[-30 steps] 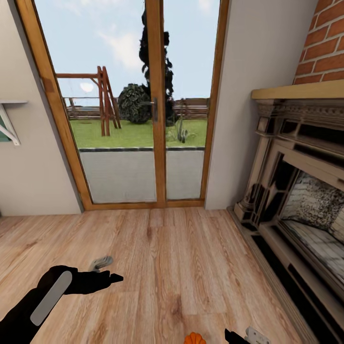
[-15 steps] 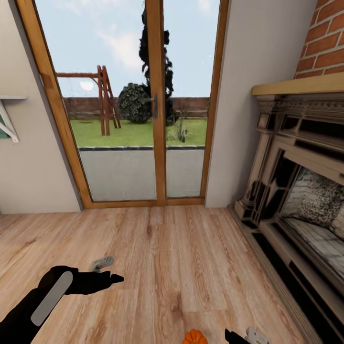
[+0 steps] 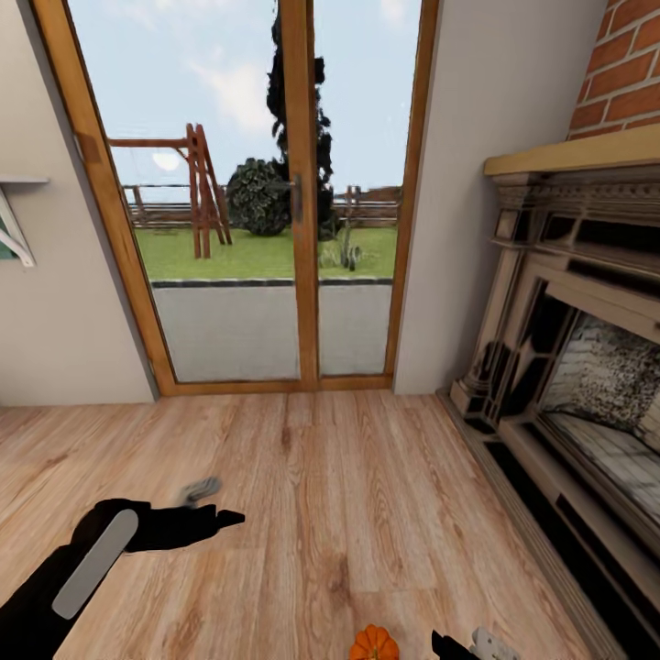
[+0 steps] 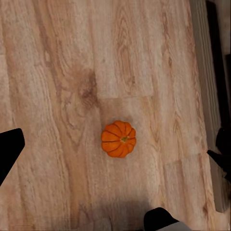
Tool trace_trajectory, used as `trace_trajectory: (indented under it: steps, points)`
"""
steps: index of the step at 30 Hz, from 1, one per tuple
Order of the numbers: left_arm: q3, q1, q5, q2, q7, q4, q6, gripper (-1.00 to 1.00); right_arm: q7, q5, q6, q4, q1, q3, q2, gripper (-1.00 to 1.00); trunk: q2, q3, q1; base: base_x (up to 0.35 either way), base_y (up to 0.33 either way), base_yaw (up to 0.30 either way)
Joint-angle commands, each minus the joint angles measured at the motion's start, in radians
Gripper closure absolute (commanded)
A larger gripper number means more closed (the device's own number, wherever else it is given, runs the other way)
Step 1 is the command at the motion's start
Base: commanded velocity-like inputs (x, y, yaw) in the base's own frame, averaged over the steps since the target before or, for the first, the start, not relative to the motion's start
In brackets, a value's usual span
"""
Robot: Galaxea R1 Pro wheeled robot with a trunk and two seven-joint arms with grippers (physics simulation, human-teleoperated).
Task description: Place each of the two pumpkins and all three candles from the living room inside a cabinet in the living room (use any cabinet), then make sure every cabinet is closed, and position the cauldron so it is next to a table in the living room.
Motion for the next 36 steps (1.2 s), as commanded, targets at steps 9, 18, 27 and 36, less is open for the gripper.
trace_trajectory:
  steps: [9,18,27,36]
  points:
    - [-0.015,-0.001,0.025,0.001,-0.005,-0.026,0.002,-1.00,0.012,-0.014,-0.059,-0.003,0.000,0.007,-0.002,-1.00,-0.064,-0.029,0.034,0.000,0.000,0.000]
    - [-0.059,-0.001,0.025,-0.011,-0.005,-0.025,0.000,-1.00,0.012,-0.013,-0.072,-0.004,0.000,0.008,-0.002,-1.00,-0.127,-0.057,0.069,0.000,0.000,0.000]
    - [-0.059,-0.001,0.026,-0.006,-0.005,-0.026,0.000,-1.00,0.012,-0.013,-0.075,-0.003,0.000,0.009,-0.002,-1.00,-0.190,-0.086,0.103,0.000,0.000,0.000]
    - [-0.060,-0.001,0.026,-0.010,-0.005,-0.025,0.002,-1.00,0.014,-0.013,-0.075,-0.003,0.000,0.006,-0.002,-1.00,-0.253,-0.114,0.138,0.000,0.000,0.000]
